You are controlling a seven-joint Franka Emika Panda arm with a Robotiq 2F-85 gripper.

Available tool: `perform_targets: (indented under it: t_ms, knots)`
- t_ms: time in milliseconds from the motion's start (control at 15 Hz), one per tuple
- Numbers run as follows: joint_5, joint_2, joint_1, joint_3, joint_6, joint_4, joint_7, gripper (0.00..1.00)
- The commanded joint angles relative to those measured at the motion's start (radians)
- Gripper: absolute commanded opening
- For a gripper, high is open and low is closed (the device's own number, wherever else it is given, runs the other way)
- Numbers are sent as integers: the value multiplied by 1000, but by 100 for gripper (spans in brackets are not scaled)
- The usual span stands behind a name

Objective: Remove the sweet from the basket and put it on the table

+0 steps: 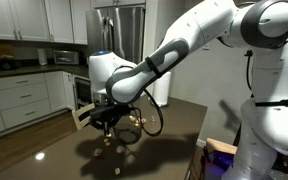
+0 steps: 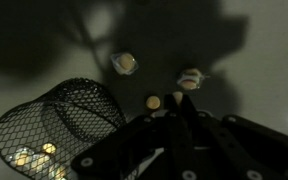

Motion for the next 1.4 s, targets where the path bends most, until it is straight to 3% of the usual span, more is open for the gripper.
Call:
perform_targets:
  t_ms: [0, 533, 600, 800, 1333]
  knots:
    - [9, 98, 28, 16, -29, 74, -107, 5]
    - [11, 236, 108, 7, -27, 142, -188, 6]
    - [13, 244, 115, 5, -24, 144, -187, 33]
    - [14, 259, 129, 1, -21, 151, -187, 39]
    - [-4, 244, 154, -26, -43, 174, -148, 91]
